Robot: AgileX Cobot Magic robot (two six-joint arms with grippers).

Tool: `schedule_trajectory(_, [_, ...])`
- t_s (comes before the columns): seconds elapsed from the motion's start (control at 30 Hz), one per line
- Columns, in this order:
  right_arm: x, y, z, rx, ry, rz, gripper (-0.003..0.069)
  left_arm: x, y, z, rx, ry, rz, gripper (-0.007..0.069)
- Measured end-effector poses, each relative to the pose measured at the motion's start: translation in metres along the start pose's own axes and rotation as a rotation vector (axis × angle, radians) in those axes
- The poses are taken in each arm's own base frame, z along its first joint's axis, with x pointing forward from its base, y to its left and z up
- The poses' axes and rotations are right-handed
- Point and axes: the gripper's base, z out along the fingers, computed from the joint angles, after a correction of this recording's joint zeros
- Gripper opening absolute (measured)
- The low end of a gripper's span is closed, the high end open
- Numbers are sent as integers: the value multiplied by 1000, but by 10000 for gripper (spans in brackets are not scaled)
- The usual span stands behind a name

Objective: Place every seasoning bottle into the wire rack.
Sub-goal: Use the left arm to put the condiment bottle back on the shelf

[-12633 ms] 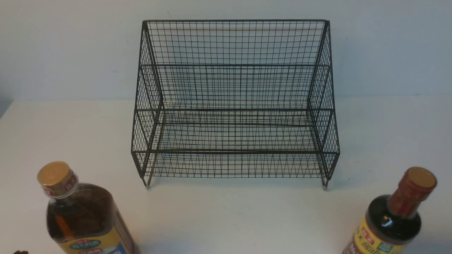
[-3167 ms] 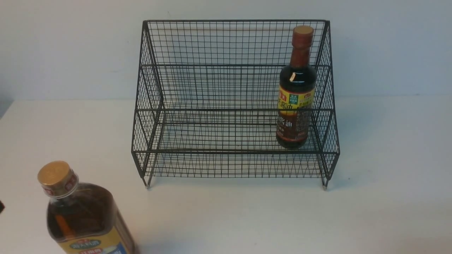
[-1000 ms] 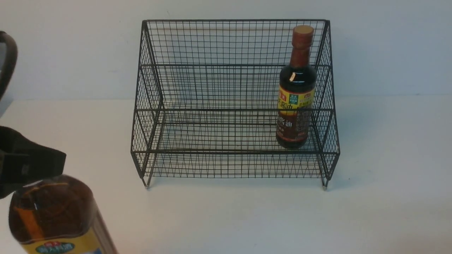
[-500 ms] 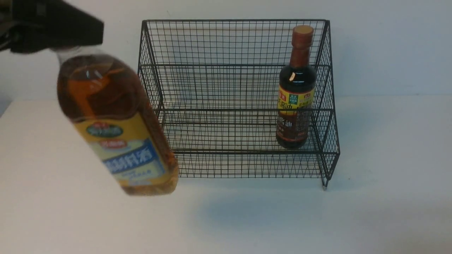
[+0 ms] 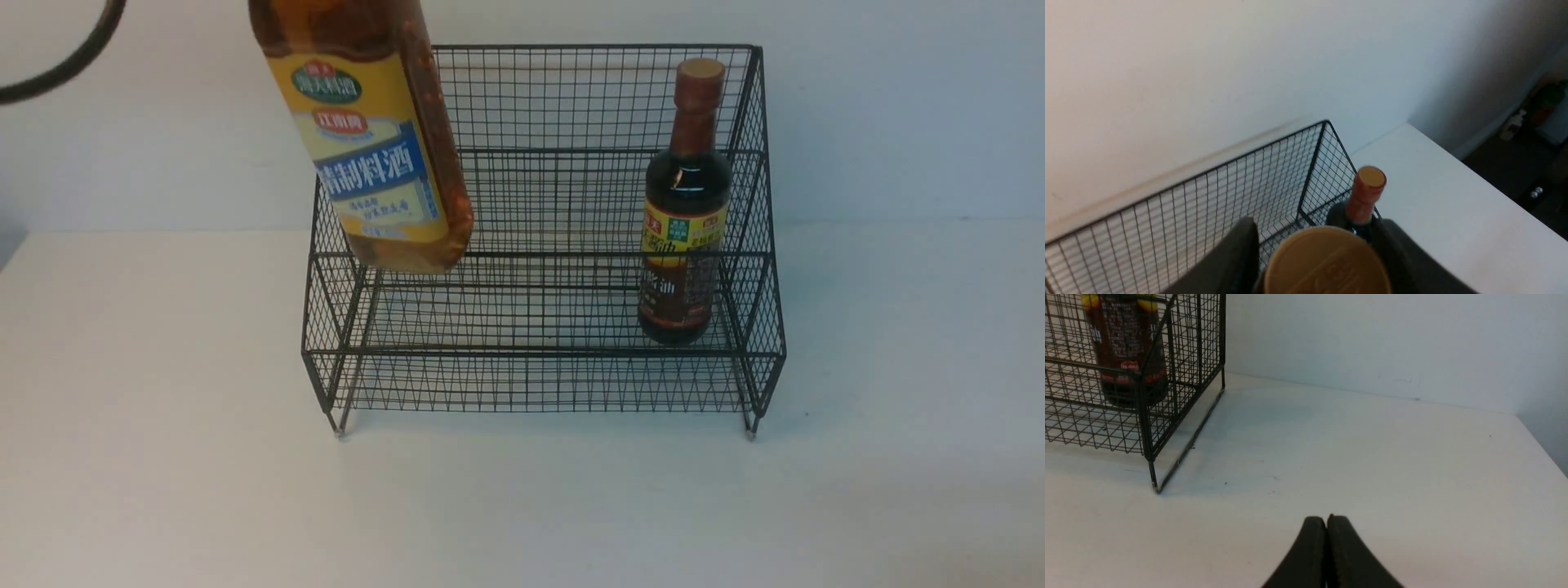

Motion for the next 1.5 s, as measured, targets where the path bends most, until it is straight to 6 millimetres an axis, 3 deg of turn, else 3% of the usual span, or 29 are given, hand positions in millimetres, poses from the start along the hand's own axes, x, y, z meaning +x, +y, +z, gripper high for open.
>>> schedule_trajectory(0.2, [0, 0, 0, 0, 0, 0, -15, -5, 24, 20, -60, -71, -21, 320])
schedule_trajectory(0.57, [0, 0, 0, 0, 0, 0, -15, 16, 66, 61, -116, -44, -87, 320])
schedule_trajectory(1.17, [0, 0, 0, 0, 0, 0, -15, 49, 87, 86, -116, 158, -43, 318])
schedule_trajectory(1.5, [0, 0, 0, -1, 5, 0, -15, 60, 91, 84, -166, 273, -107, 317])
